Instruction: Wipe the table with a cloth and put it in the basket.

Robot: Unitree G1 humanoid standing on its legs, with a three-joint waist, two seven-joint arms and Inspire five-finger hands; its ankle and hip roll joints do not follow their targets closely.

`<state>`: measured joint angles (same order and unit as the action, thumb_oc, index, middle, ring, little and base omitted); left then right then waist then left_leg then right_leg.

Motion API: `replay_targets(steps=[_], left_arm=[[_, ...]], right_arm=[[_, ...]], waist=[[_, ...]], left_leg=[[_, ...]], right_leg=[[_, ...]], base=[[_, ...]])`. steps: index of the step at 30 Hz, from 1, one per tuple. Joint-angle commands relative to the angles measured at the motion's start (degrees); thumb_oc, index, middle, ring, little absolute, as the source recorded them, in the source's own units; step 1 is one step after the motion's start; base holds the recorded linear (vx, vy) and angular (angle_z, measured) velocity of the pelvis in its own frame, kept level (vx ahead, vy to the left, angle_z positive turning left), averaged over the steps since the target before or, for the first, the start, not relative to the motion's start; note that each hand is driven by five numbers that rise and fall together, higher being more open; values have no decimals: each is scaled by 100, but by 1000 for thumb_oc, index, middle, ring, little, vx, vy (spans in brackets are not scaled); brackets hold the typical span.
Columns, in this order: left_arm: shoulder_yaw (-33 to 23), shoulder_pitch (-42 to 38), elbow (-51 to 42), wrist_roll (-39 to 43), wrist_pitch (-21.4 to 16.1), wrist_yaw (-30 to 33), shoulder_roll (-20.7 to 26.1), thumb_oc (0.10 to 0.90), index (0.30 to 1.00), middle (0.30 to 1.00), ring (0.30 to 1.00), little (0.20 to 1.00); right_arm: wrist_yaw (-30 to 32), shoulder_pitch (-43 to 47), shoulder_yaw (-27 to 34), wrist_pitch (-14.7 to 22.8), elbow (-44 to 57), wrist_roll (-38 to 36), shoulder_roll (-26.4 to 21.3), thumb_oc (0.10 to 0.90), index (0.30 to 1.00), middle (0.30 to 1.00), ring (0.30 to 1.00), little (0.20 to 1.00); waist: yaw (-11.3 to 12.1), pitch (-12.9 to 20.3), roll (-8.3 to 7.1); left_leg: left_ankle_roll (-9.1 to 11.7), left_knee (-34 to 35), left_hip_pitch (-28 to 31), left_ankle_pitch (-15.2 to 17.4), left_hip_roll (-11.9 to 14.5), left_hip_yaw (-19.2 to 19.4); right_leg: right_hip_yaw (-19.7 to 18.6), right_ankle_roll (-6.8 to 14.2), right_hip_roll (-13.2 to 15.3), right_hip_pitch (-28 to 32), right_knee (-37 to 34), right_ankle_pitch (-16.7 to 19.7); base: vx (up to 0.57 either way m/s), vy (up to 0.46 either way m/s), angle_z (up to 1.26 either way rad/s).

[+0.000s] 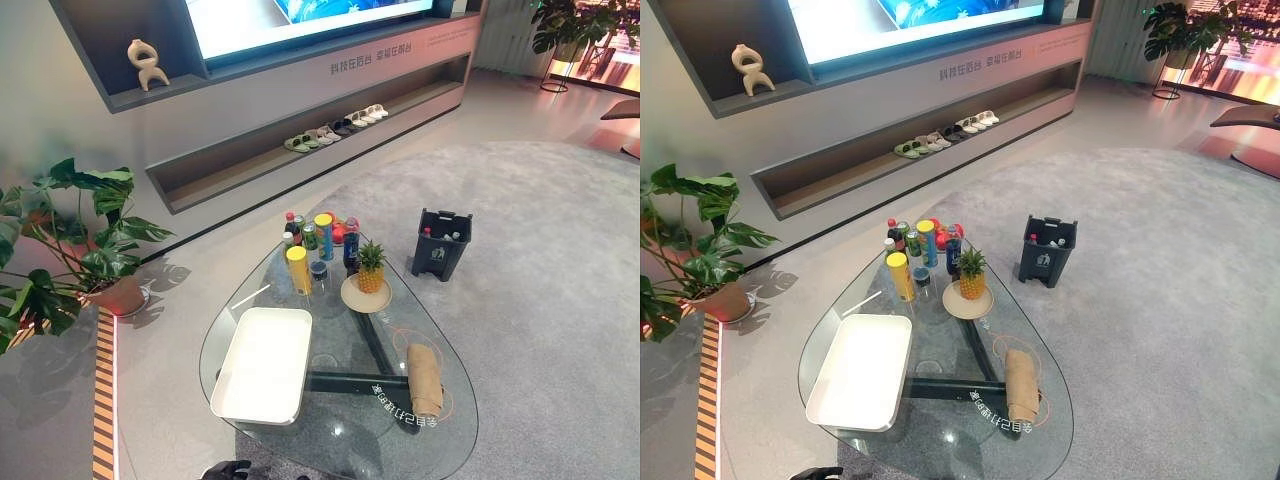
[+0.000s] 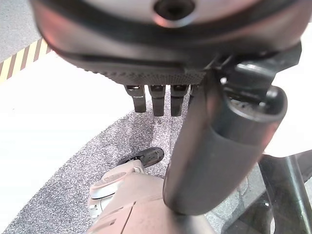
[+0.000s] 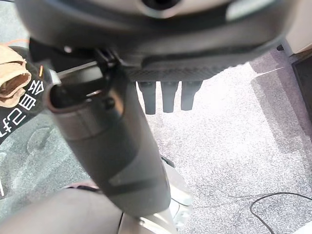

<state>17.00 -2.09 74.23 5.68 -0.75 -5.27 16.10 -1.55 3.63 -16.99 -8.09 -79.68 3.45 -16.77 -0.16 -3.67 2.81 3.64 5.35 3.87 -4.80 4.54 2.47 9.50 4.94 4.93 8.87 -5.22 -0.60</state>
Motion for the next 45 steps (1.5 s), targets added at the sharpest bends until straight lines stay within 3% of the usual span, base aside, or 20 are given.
replay_targets(steps=[1,14,16,22,23,25,31,34,45], left_arm=[[44,-486,247,-129,-70,49,-253,800,900,900,900,900],[-195,-502,204,294,-101,203,-20,800,900,900,900,900],[-214,-602,153,501,-95,244,35,800,900,900,900,900],[-203,-1345,-38,1325,-174,484,238,800,900,900,900,900],[-284,-1578,-91,1545,-251,474,361,800,900,900,900,900],[-348,-1791,-126,1786,-316,434,493,800,900,900,900,900],[-481,-1971,-237,2127,-492,408,639,800,900,900,900,900],[-609,-2097,-424,2675,-621,557,683,800,900,900,900,900],[-836,-2198,-690,3659,-1041,725,626,800,900,900,900,900]], right_arm=[[47,509,-108,23,-387,31,90,800,900,900,900,900],[-28,425,39,-192,-289,22,-199,800,900,900,900,900],[25,460,52,-211,-257,-60,-291,800,900,900,900,900],[242,1119,33,-272,-43,-494,-559,800,900,900,900,900],[353,1285,28,-264,25,-650,-591,800,900,900,900,900],[460,1376,47,-201,57,-848,-642,800,900,900,900,900],[752,1580,177,-137,162,-1193,-795,800,900,900,900,900],[1295,1855,320,-26,339,-1289,-954,800,900,900,900,900],[2820,2174,600,469,598,-1284,-1053,800,900,900,900,900]], waist=[[96,-215,-156],[6,-465,-152],[-34,-589,-135],[-105,-1363,-61],[-77,-1626,-63],[-62,-1847,-68],[-46,-2113,-91],[-31,-2286,-84],[-30,-2559,-56]], left_leg=[[30,-35,292,624,-152,28],[61,-35,-19,438,-141,38],[50,-35,-138,394,-148,23],[-25,-35,-836,136,-161,-20],[-33,-171,-1159,38,-163,-3],[-40,-546,-1615,20,-198,-37],[-63,-1391,-2605,123,-362,-137],[-87,-2002,-3398,229,-409,-116],[-150,-3224,-4455,653,-364,-213]], right_leg=[[-118,232,201,-153,37,139],[-241,256,163,-448,22,297],[-309,239,138,-586,47,321],[-514,113,33,-1552,397,413],[-483,65,8,-1940,714,372],[-462,13,-22,-2370,1166,268],[-418,-11,19,-3285,1910,93],[-408,-28,21,-4043,2491,-32],[-465,-176,-64,-5060,3566,-387]], base=[[0,0,0],[0,0,0],[-62,17,0],[-264,12,2],[-255,-30,5],[-212,-50,1],[-113,-47,14],[-134,-28,7],[-33,-13,2]])
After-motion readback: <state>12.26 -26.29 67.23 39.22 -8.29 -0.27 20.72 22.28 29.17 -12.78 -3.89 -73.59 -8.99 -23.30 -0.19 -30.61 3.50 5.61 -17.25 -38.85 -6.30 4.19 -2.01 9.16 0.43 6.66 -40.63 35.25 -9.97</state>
